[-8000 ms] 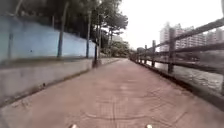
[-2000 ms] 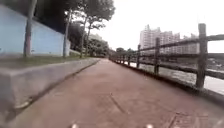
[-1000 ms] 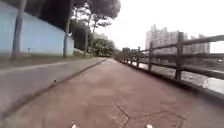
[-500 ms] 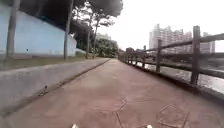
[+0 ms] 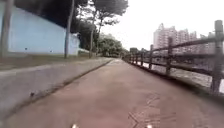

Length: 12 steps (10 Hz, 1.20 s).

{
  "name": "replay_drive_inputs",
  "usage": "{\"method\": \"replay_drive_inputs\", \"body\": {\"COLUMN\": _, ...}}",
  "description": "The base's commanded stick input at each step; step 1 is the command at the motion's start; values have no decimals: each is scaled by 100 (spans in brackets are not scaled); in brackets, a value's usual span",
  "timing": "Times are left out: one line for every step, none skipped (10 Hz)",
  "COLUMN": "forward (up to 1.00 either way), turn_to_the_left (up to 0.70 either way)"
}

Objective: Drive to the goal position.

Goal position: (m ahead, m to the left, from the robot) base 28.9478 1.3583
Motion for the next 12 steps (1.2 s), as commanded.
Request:
{"method": "replay_drive_inputs", "body": {"forward": 100, "turn_to_the_left": -40}}
{"method": "replay_drive_inputs", "body": {"forward": 100, "turn_to_the_left": -40}}
{"method": "replay_drive_inputs", "body": {"forward": 100, "turn_to_the_left": -40}}
{"method": "replay_drive_inputs", "body": {"forward": 100, "turn_to_the_left": -40}}
{"method": "replay_drive_inputs", "body": {"forward": 100, "turn_to_the_left": -14}}
{"method": "replay_drive_inputs", "body": {"forward": 100, "turn_to_the_left": 0}}
{"method": "replay_drive_inputs", "body": {"forward": 100, "turn_to_the_left": 0}}
{"method": "replay_drive_inputs", "body": {"forward": 100, "turn_to_the_left": 0}}
{"method": "replay_drive_inputs", "body": {"forward": 100, "turn_to_the_left": 0}}
{"method": "replay_drive_inputs", "body": {"forward": 100, "turn_to_the_left": 0}}
{"method": "replay_drive_inputs", "body": {"forward": 100, "turn_to_the_left": 0}}
{"method": "replay_drive_inputs", "body": {"forward": 0, "turn_to_the_left": 0}}
